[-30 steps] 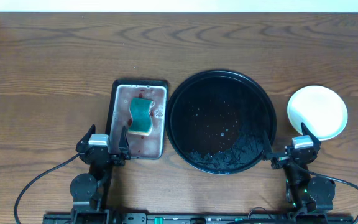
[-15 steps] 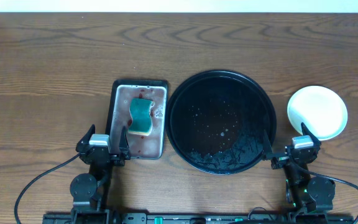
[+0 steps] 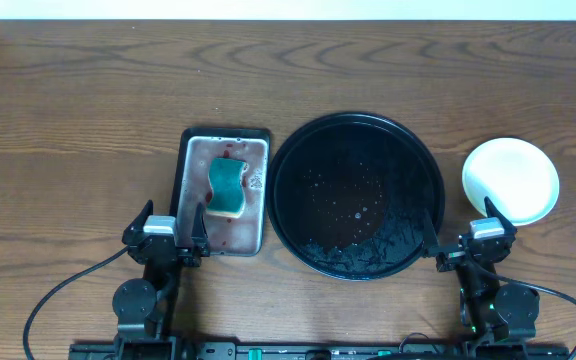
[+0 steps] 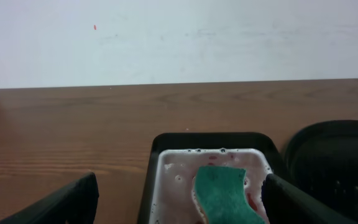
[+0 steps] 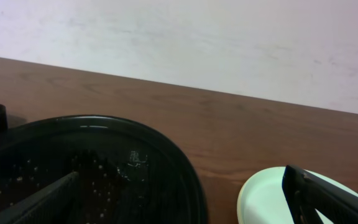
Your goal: Clean dirty plates on tray and stack at the side
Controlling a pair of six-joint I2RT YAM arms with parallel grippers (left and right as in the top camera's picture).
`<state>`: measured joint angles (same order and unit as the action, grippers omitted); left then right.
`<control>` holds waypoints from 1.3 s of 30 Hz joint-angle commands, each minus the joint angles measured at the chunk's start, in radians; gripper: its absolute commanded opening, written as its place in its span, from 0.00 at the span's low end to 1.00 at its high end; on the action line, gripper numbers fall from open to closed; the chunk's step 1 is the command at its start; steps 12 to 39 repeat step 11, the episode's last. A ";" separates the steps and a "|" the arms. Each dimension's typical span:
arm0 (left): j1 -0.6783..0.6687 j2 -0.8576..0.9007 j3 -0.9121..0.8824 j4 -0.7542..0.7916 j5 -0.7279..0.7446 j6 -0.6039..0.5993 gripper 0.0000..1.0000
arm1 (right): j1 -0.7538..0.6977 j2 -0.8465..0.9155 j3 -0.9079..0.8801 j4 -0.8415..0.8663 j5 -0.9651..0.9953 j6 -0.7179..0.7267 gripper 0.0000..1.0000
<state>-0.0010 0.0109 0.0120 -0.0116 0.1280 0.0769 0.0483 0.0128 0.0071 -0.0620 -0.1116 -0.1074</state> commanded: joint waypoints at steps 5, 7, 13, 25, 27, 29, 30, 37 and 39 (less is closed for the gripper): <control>0.005 -0.005 -0.008 -0.047 0.018 0.008 0.84 | 0.012 -0.004 -0.002 -0.003 0.003 -0.010 0.99; 0.005 -0.005 -0.008 -0.047 0.018 0.008 0.85 | 0.012 -0.004 -0.002 -0.002 0.003 -0.010 0.99; 0.005 -0.005 -0.008 -0.047 0.018 0.008 0.84 | 0.012 -0.004 -0.002 -0.002 0.003 -0.010 0.99; 0.005 -0.005 -0.008 -0.047 0.018 0.008 0.84 | 0.012 -0.004 -0.002 -0.002 0.003 -0.010 0.99; 0.005 -0.005 -0.008 -0.047 0.018 0.008 0.84 | 0.012 -0.004 -0.002 -0.002 0.003 -0.010 0.99; 0.005 -0.005 -0.008 -0.047 0.018 0.008 0.84 | 0.012 -0.004 -0.002 -0.002 0.003 -0.010 0.99; 0.005 -0.005 -0.008 -0.047 0.018 0.008 0.84 | 0.012 -0.004 -0.002 -0.002 0.003 -0.010 0.99; 0.005 -0.005 -0.008 -0.047 0.018 0.008 0.84 | 0.012 -0.004 -0.002 -0.002 0.003 -0.010 0.99; 0.005 -0.005 -0.008 -0.047 0.018 0.008 0.84 | 0.012 -0.004 -0.002 -0.002 0.003 -0.010 0.99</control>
